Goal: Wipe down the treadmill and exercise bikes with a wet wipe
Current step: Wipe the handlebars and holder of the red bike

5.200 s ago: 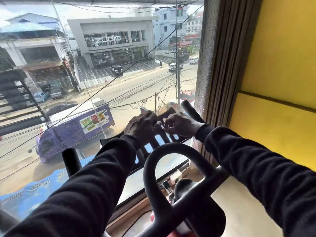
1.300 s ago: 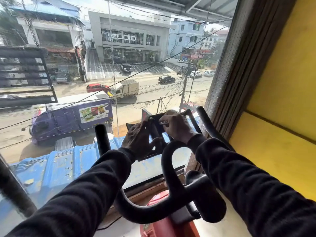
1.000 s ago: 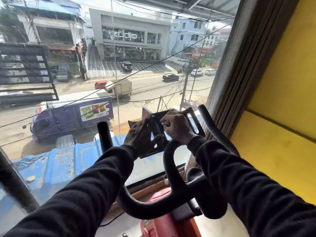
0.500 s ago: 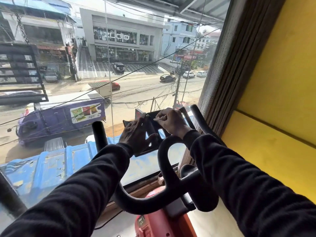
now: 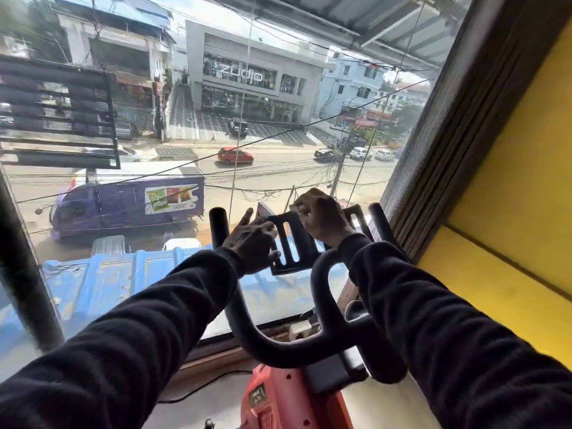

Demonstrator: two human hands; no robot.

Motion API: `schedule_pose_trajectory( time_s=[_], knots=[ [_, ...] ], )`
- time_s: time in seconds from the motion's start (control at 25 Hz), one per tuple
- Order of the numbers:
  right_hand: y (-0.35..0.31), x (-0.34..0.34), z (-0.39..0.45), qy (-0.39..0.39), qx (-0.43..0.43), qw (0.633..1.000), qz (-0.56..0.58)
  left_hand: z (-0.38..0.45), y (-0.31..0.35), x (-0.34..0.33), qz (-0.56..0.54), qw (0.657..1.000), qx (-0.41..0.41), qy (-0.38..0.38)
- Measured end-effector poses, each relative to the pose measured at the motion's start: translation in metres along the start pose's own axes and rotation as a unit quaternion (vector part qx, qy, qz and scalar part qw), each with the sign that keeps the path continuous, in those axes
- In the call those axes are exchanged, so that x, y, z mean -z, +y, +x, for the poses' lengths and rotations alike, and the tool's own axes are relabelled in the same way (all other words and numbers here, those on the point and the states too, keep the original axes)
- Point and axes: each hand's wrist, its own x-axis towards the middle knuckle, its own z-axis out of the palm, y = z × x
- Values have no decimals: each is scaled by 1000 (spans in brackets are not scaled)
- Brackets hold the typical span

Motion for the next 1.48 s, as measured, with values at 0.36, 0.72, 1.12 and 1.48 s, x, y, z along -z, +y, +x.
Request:
schedule_pose_trajectory(
  time_s=[0.36, 0.72, 1.12, 1.48],
  knots=[
    [-18, -39, 5, -93, 120, 953, -262, -22, -13, 6, -42, 996, 6, 84],
    [-39, -31, -13, -60, -25, 987, -149, -20, -14, 9, -57, 996, 32, 65],
    [-41, 38, -113, 10, -242, 969, -56, -28, 73, 38, -193, 978, 27, 73],
    [-13, 143, -308, 32, -376, 925, -53, -88, 262, 72, -231, 971, -55, 5]
  ],
)
